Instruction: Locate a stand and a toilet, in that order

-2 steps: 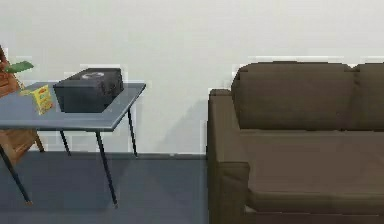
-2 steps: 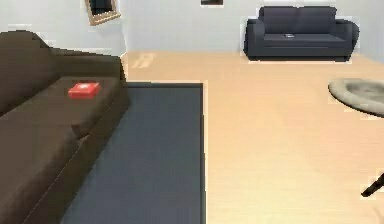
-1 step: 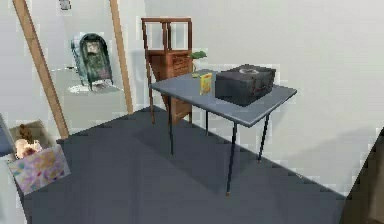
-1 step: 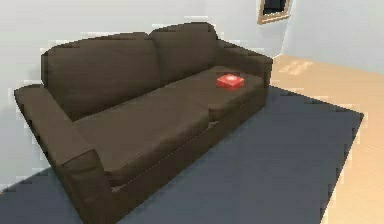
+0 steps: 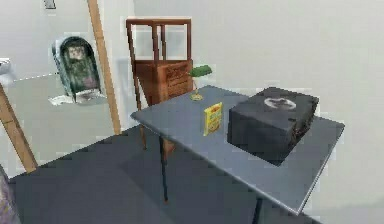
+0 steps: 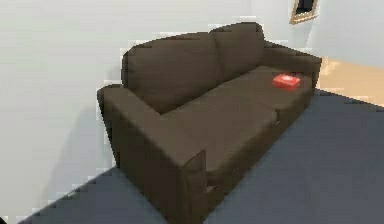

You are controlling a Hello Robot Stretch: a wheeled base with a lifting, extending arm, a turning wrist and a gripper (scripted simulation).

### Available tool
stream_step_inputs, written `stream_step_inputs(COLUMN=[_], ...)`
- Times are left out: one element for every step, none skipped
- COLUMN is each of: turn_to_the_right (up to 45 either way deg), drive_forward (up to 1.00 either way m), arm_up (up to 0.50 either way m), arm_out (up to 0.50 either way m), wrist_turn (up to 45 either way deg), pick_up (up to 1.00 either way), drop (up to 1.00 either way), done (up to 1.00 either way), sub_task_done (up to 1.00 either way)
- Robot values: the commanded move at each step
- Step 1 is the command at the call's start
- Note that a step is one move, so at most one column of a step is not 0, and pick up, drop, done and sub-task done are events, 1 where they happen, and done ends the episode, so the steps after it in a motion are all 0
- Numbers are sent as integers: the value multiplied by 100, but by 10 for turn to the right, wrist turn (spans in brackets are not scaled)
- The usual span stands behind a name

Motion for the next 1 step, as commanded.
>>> stream_step_inputs(turn_to_the_right=[-330], drive_forward=[0], arm_up=[0], arm_out=[0], wrist_turn=[0], pick_up=[0], drop=[0], done=[0], sub_task_done=[0])
